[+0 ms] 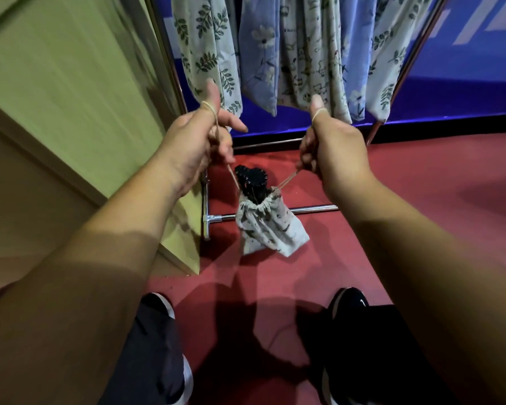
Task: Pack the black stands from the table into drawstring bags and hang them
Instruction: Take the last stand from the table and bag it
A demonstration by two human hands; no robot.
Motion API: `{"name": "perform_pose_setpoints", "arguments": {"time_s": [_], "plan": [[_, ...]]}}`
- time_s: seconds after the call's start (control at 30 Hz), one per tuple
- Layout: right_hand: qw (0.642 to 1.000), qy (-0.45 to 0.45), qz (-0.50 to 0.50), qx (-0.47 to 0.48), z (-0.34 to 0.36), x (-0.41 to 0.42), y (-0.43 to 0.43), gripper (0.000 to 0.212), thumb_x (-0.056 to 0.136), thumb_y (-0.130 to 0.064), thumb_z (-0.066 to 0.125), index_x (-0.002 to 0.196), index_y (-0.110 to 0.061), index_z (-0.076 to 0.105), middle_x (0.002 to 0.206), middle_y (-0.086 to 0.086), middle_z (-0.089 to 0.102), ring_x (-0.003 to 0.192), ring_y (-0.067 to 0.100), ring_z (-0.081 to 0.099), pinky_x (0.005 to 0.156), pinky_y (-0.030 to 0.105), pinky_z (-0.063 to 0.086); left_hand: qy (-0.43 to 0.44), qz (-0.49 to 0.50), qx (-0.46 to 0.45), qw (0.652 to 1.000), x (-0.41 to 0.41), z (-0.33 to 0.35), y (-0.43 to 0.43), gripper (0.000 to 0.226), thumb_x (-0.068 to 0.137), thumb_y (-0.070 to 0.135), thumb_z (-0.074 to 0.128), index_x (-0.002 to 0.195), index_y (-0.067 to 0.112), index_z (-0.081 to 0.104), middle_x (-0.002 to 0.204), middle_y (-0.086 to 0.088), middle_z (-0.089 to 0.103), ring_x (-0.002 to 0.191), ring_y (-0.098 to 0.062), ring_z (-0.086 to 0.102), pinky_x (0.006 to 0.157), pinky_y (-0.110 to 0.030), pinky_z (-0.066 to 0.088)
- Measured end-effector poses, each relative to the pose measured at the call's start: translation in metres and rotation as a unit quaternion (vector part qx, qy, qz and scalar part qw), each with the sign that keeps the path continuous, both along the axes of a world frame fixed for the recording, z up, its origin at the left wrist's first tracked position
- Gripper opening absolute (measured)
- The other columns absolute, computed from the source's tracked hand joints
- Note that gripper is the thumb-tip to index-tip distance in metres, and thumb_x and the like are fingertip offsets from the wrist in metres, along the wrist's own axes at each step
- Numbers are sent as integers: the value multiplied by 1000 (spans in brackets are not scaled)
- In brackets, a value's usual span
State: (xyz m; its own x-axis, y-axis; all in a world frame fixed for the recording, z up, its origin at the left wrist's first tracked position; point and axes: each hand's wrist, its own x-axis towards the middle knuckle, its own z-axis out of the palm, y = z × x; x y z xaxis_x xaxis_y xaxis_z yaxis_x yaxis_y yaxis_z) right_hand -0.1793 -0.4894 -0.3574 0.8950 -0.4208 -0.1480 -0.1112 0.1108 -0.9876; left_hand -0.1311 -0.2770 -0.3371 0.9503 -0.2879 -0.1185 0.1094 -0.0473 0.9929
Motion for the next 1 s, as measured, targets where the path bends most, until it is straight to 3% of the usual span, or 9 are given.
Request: {"name": "perform_pose_setpoints", "arguments": {"time_s": [0.17,0.3,0.37,0.43,0.53,0.63,0.73,0.83,1.0], "plan": [[998,-24,57,34,1,0,15,56,101,-58,64,66,-14,61,66,10,54,63,21,51,69,36,49,-1,-17,61,998,-5,-7,-16,80,92,84,34,75,19,78,66,-5,65,76,-21,69,78,-31,48],[992,21,24,-119,-6,4,19,57,85,-78,67,76,-23,55,64,-7,53,66,15,55,76,43,56,-35,0,74,997,-7,-11,-25,66,88,81,54,81,21,80,77,-4,66,77,-17,66,74,-24,50],[995,43,25,-89,-7,6,19,59,85,-80,65,78,-21,56,60,-7,54,64,16,59,73,45,60,-61,15,81,995,-6,-12,-28,53,94,69,62,81,20,79,72,-2,62,72,-16,62,75,-27,50],[998,40,41,-20,-7,7,19,56,93,-72,65,80,-18,59,64,1,57,65,19,58,69,40,56,-79,28,78,993,-5,-12,-31,48,97,57,68,87,10,77,68,-4,57,65,-14,57,70,-24,49],[996,34,50,-71,-11,8,17,58,96,-67,64,81,-11,68,70,8,70,68,15,64,74,37,57,-68,34,63,995,-4,-15,-34,55,91,52,77,97,-3,71,73,-8,59,63,-15,58,66,-26,52],[996,31,81,-25,-13,5,20,53,103,-58,60,97,-7,71,75,10,75,67,14,71,74,38,61,-50,22,57,997,-2,-18,-37,41,89,52,79,94,12,71,81,-4,67,65,-15,62,67,-28,53],[990,36,136,-33,-9,0,24,35,106,-42,59,89,-14,73,79,14,77,67,25,73,65,32,54,-20,-8,25,999,-5,-21,-42,42,93,48,77,110,10,72,92,-5,70,71,-15,61,70,-34,56],[983,68,172,3,-2,-4,24,28,108,-23,54,93,-9,73,81,13,77,71,28,75,69,34,57,10,-43,-4,999,-9,-22,-49,37,104,35,67,118,1,65,80,-5,65,61,-15,53,56,-31,50],[976,82,195,53,1,-5,16,19,102,-17,59,99,-4,71,69,5,65,55,20,58,68,40,55,78,-122,14,989,-12,-24,-53,42,105,52,58,104,11,64,69,1,57,63,-19,60,68,-30,53]]}}
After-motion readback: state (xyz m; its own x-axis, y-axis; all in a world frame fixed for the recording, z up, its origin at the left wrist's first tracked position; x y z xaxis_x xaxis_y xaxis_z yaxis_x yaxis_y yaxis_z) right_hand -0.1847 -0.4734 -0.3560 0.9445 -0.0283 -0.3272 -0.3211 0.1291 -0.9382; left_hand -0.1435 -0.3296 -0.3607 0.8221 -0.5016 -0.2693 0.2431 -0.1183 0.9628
